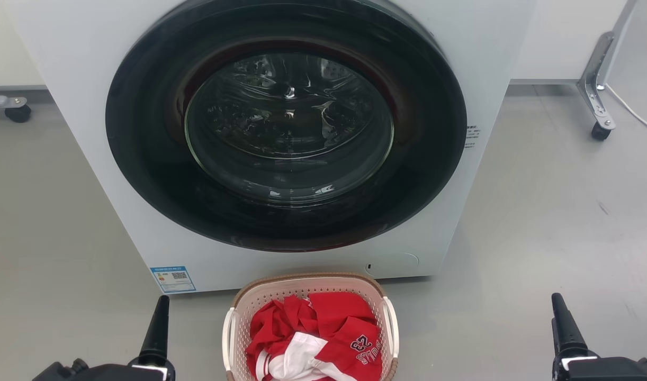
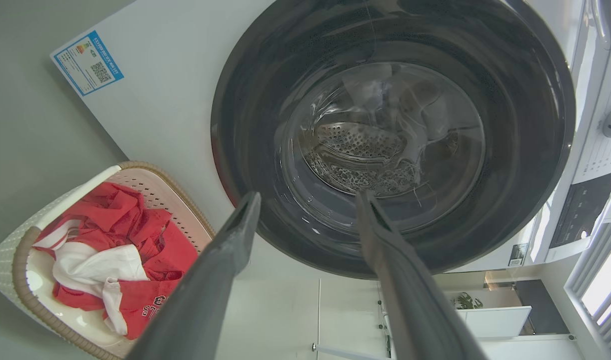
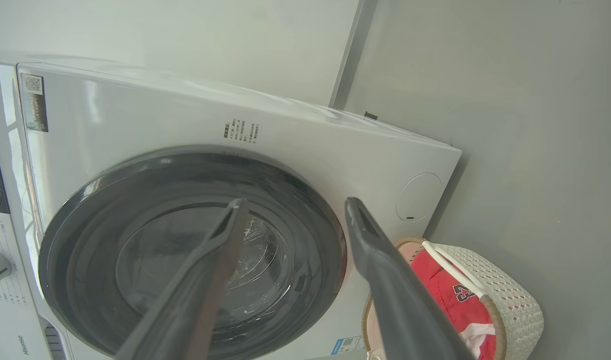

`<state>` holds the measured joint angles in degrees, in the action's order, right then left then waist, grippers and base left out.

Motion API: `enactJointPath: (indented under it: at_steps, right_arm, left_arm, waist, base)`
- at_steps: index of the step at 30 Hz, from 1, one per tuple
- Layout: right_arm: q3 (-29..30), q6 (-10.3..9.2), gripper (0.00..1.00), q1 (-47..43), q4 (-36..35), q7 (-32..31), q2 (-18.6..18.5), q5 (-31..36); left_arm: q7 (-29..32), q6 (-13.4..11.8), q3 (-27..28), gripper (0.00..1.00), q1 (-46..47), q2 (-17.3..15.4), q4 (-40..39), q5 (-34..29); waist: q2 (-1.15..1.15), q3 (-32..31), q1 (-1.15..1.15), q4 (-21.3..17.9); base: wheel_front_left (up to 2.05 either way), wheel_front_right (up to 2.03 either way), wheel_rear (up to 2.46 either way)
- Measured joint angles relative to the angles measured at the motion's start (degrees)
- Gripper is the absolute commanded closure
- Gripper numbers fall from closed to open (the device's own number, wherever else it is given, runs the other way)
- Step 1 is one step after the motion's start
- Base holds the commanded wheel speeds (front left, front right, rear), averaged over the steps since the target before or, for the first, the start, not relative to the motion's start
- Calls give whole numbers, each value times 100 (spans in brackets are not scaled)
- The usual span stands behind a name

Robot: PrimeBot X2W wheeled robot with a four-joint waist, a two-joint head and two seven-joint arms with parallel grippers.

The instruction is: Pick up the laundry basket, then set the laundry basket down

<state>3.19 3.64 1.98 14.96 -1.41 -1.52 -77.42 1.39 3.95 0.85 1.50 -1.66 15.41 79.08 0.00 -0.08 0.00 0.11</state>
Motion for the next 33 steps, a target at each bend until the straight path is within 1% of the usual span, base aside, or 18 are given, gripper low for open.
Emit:
enactJointPath:
  at_steps: [5,10,20,21,23,24,25,27,28,29,31,33]
  right_arm:
    - [-167,-71,0,-37,-121,103,-40,657]
    - [-318,-149,0,-48,-196,205,-100,1233]
    - [-567,-285,0,-147,-391,409,-148,2324]
    - [-583,-322,0,-156,-397,432,-148,2425]
    - [-616,-332,0,-155,-441,461,-153,2608]
    - [-646,-367,0,-155,-475,502,-155,2727]
    - [-646,-367,0,-155,-475,502,-155,2727]
    - [-698,-375,0,-155,-522,525,-156,2910]
    - [-734,-416,0,-158,-547,578,-157,3126]
    - [-734,-416,0,-158,-547,578,-157,3126]
    - [-765,-424,0,-162,-581,619,-160,3296]
    - [-800,-474,0,-165,-631,669,-163,3509]
  left_arm:
    - [-103,-101,-155,0,-1,-32,-130,-591]
    - [-196,-169,-328,0,-34,-154,-232,-1269]
    - [-409,-312,-552,0,-74,-223,-427,-2475]
    - [-414,-353,-572,0,-74,-233,-455,-2622]
    - [-481,-363,-631,0,-75,-240,-488,-2818]
    - [-505,-385,-669,0,-77,-238,-499,-2962]
    - [-505,-385,-669,0,-77,-238,-499,-2962]
    - [-528,-411,-713,0,-81,-240,-524,-3164]
    - [-588,-447,-746,0,-83,-240,-558,-3412]
    - [-588,-447,-746,0,-83,-240,-558,-3412]
    - [-613,-478,-797,0,-85,-241,-603,-3619]
    - [-664,-498,-853,0,-90,-237,-654,-3820]
  waist:
    - [0,0,0,6]
    - [0,3,0,13]
    - [0,8,0,20]
    - [0,9,0,20]
    - [0,10,0,21]
    - [0,10,0,22]
    - [0,10,0,22]
    - [0,12,0,23]
    - [0,14,0,24]
    - [0,14,0,24]
    - [0,16,0,26]
    - [0,19,0,27]
  base:
    - [0,0,0]
    - [0,0,0]
    - [0,0,0]
    - [0,0,0]
    - [0,0,0]
    - [0,0,0]
    - [0,0,0]
    - [0,0,0]
    - [0,0,0]
    - [0,0,0]
    - [0,0,0]
    - [0,0,0]
